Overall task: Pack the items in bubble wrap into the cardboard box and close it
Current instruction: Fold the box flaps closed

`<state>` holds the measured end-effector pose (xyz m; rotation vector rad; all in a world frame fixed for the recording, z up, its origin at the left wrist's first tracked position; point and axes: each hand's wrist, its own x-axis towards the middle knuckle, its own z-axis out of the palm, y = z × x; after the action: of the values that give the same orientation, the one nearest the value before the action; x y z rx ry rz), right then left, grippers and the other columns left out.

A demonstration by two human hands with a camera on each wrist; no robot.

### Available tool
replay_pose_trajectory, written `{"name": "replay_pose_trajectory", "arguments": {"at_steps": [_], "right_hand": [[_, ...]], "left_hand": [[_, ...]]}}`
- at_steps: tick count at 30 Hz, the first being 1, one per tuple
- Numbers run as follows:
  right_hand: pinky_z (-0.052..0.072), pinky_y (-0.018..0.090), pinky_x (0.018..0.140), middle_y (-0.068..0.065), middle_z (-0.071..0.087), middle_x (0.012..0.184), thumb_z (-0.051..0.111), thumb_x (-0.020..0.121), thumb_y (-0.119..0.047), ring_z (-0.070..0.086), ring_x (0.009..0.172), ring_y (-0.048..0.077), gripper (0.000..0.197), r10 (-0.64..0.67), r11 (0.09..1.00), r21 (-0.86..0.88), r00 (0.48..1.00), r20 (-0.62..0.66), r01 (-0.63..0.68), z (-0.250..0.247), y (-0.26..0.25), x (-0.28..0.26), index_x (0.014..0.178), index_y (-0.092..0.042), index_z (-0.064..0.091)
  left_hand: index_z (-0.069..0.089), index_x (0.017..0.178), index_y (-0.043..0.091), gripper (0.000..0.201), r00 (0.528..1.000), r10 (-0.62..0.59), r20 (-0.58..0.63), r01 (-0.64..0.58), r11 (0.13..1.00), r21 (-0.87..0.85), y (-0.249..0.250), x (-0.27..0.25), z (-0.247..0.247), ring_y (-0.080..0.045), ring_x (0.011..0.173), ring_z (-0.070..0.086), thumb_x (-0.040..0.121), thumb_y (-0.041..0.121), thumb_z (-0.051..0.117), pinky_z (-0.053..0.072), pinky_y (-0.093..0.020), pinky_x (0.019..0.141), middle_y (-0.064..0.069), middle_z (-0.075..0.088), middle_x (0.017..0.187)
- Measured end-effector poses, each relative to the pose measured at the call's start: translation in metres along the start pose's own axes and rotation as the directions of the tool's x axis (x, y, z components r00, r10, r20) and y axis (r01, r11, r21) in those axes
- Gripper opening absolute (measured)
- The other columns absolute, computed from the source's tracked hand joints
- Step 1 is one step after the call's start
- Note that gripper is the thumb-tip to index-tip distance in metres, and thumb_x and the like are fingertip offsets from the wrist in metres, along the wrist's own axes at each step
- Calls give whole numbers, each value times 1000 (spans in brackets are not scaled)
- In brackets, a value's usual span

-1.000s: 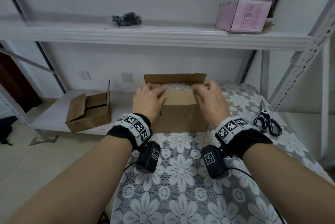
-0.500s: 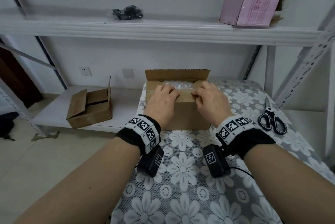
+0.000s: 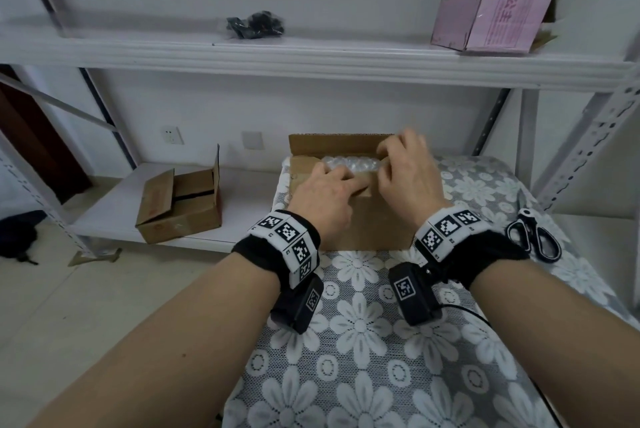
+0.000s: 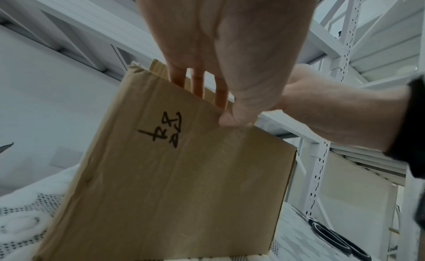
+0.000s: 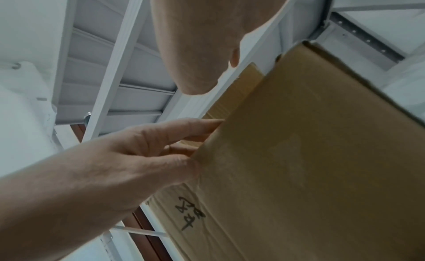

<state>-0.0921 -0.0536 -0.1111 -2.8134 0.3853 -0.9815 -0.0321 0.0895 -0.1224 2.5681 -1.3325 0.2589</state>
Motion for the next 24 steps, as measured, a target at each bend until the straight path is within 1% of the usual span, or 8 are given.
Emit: {"name": "replay_pose_trajectory", "arguments": {"at_steps": [3,5,6,10,13,15,21,24], "right_hand": [[34,39,108,14,38,141,55,83,-7,35,131,28,47,-46,998,-31,997,55,48,1,-7,16,129,-7,45],[23,40,116,11,33,148,52,86,-10,25,140,28,55,-44,998,-46,990,137,51,4,-9,26,138,-9,37],[20,40,117,10,38,146,51,87,-11,27,139,27,55,-39,997,-59,985,167,49,5,-8,29,140,-10,36],[22,38,113,8,56,130,46,90,-12,47,122,26,46,-42,996,-68,974,223,58,12,-2,21,135,-14,45],[33,35,100,8,59,120,43,92,-10,50,111,26,35,-83,996,-11,967,242,88,18,5,7,125,-12,54],[34,36,100,8,59,120,44,93,-10,50,112,26,35,-91,996,32,966,243,86,19,9,3,126,-11,55],[35,35,98,5,58,121,38,97,-17,50,111,25,35,-55,998,10,947,315,55,15,7,3,125,-12,57],[35,34,95,3,57,122,36,98,-18,50,111,23,35,-45,999,-8,945,324,51,12,6,2,125,-13,58]], "left_hand": [[41,136,37,50,1000,-9,1,9,1000,1,2,-1,-1,-20,110,39,89,21,50,44,-31,89,8,49,129],[44,136,35,48,1000,-14,-11,14,1000,-1,1,-1,1,-20,110,39,89,23,49,43,-31,91,9,49,130],[44,135,35,48,1000,-16,-18,16,1000,-4,1,-1,2,-20,109,39,89,24,48,43,-30,91,9,49,130],[47,133,34,45,999,-15,-31,15,1000,2,0,0,6,-23,109,40,89,24,46,45,-34,92,7,51,129],[47,134,33,46,999,-7,-43,8,1000,23,0,-2,8,-24,108,40,89,24,46,46,-32,88,6,51,127],[45,135,32,46,998,3,-56,-1,1000,31,0,-2,9,-23,108,41,90,27,47,45,-32,87,6,52,127],[43,136,16,60,993,-44,-108,48,998,41,0,2,8,-21,120,39,87,45,57,32,-29,103,-2,45,135],[24,146,5,86,994,-90,-69,101,980,171,1,6,10,-27,140,22,84,56,55,17,-36,118,-14,25,152]]}}
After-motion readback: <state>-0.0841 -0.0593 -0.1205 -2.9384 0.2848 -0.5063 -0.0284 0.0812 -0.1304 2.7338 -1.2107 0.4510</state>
